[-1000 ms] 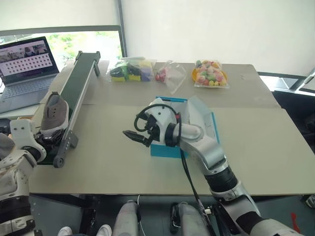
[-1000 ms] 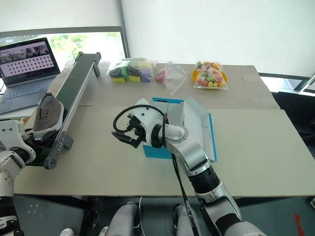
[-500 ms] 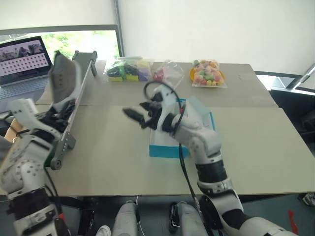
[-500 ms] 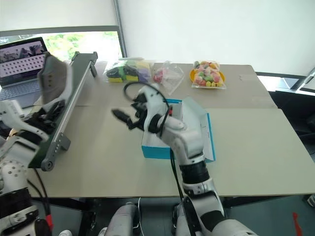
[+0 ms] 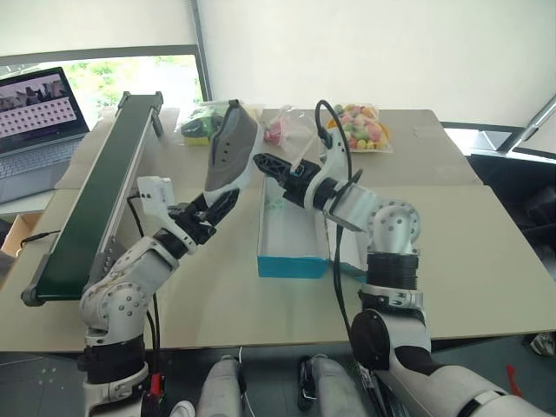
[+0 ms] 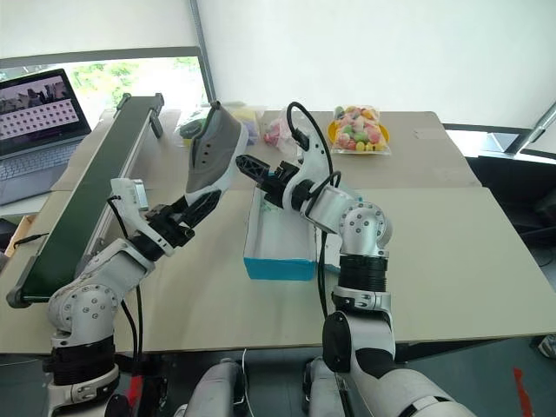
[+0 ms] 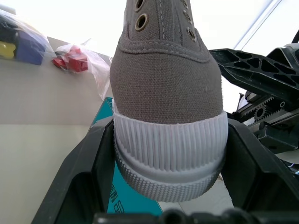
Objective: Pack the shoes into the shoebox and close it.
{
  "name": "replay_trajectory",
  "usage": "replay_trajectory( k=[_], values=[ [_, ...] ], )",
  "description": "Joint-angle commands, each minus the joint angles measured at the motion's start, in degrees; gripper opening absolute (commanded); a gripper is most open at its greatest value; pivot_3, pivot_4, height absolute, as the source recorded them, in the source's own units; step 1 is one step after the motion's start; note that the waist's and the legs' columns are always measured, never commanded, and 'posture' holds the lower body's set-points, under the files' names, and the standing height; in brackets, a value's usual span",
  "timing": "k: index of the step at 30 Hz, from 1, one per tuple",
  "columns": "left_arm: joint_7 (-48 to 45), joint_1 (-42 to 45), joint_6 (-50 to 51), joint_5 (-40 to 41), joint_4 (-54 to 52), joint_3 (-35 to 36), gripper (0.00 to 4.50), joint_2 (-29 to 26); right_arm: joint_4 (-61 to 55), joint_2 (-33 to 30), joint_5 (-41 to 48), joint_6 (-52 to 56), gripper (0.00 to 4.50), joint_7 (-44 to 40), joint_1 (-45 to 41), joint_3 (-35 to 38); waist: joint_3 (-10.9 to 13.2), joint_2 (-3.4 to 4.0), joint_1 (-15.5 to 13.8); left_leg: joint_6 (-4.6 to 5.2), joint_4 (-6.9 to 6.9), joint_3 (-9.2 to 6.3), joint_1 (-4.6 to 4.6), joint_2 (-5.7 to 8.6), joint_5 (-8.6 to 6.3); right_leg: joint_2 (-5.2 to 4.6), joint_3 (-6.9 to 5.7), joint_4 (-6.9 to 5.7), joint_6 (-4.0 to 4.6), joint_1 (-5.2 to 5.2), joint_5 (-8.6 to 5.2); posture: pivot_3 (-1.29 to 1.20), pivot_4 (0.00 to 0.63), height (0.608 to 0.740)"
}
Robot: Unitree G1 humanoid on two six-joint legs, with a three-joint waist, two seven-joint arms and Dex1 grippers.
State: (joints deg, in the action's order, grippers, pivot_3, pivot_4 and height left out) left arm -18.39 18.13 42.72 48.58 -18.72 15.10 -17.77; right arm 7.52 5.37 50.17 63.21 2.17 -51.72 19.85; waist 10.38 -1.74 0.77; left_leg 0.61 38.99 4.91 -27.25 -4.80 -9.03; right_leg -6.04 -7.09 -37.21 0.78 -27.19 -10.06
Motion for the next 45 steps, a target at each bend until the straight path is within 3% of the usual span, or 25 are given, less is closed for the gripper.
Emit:
replay_trajectory(
  k=[1, 12, 15, 22, 25, 33, 34, 36, 40, 45],
  values=[
    [-2.1, 1.8, -0.5, 0.9, -1.6, -2.2, 2.87, 0.2, -2.0, 6.1, 4.1, -1.0, 4.50, 1.3, -3.7, -0.8, 0.0, 0.00, 0.0, 0.00, 0.02, 0.01, 0.00, 0.01, 0.00, -0.02, 0.02, 0.01, -0.01, 0.01, 0.00, 0.00, 0.150, 0.681],
    [-3.7, 1.9, -1.9, -0.3, 0.2, -3.0, 2.87, -0.7, -1.3, 5.7, 10.3, -3.6, 4.50, 5.0, -3.6, -1.7, 0.0, 0.01, -0.1, -0.01, 0.00, -0.01, -0.03, 0.03, -0.01, -0.02, 0.01, 0.05, -0.01, 0.01, 0.00, 0.00, 0.150, 0.681],
    [-3.4, 1.9, -2.2, -0.4, 0.7, -2.7, 2.87, -0.8, -1.1, 5.3, 10.9, -4.3, 3.74, 5.8, -3.5, -2.1, 0.0, 0.01, -0.1, -0.01, 0.00, -0.01, -0.03, 0.02, -0.01, -0.02, 0.01, 0.05, -0.01, 0.01, 0.00, 0.00, 0.150, 0.681],
    [-2.9, 2.1, -3.1, -1.7, 1.3, -2.7, 2.87, -0.5, -1.1, 4.5, 11.9, -5.3, 1.26, 6.7, -3.3, -3.3, 0.0, 0.02, -0.1, -0.02, 0.00, -0.02, -0.04, 0.03, -0.01, -0.02, 0.01, 0.07, -0.01, 0.01, 0.00, 0.00, 0.150, 0.681],
    [-2.6, 2.2, -3.3, -2.1, 1.4, -2.9, 2.87, -0.2, -1.2, 4.3, 12.5, -5.2, 0.46, 6.8, -3.4, -3.5, 0.0, 0.02, -0.1, -0.02, -0.01, -0.01, -0.04, 0.03, -0.01, -0.03, 0.02, 0.09, -0.01, 0.01, 0.00, 0.00, 0.150, 0.681],
    [-3.0, 1.8, -4.9, -6.1, 2.1, -4.3, 2.87, -0.6, -1.5, 4.2, 13.6, -5.5, 0.46, 8.0, -3.7, -3.0, 0.0, 0.02, -0.1, -0.06, -0.01, -0.02, -0.04, 0.03, -0.04, -0.03, 0.01, 0.09, -0.01, 0.01, 0.00, 0.00, 0.150, 0.681],
    [-3.8, 1.7, -5.4, -5.8, 2.0, -4.2, 3.65, -0.6, -1.6, 4.1, 13.7, -5.7, 0.44, 8.2, -3.7, -2.9, 0.0, 0.02, -0.1, -0.06, -0.01, -0.02, -0.04, 0.03, -0.04, -0.03, 0.01, 0.09, -0.01, 0.01, 0.00, 0.00, 0.150, 0.681],
    [-4.7, 1.5, -6.1, -7.8, 1.4, -5.4, 4.36, -1.6, -1.6, 3.7, 13.6, -6.5, 0.44, 8.7, -3.9, -2.7, 0.0, 0.02, -0.1, -0.06, -0.01, -0.02, -0.04, 0.02, -0.04, -0.03, 0.01, 0.09, -0.01, 0.01, 0.00, 0.00, 0.150, 0.681],
    [-5.9, 0.3, -6.9, -11.2, 0.4, -7.7, 4.47, -3.3, -0.4, -1.3, 9.5, -8.6, 0.44, 9.7, -5.4, -2.6, 0.1, 0.11, -0.1, -0.07, -0.03, -0.01, -0.04, 0.02, -0.05, -0.02, 0.01, 0.09, -0.01, -0.01, 0.00, 0.00, 0.150, 0.681],
    [-7.2, -1.8, -6.6, -11.7, -1.1, -8.3, 4.47, -4.3, 0.3, -12.5, 5.9, -0.6, 0.44, 10.5, -7.2, -3.1, 0.1, 0.18, -0.9, -0.12, -0.03, -0.03, -0.09, 0.05, -0.08, -0.06, -0.02, 0.13, 0.00, -0.03, -0.01, 0.00, 0.150, 0.681]
  ],
)
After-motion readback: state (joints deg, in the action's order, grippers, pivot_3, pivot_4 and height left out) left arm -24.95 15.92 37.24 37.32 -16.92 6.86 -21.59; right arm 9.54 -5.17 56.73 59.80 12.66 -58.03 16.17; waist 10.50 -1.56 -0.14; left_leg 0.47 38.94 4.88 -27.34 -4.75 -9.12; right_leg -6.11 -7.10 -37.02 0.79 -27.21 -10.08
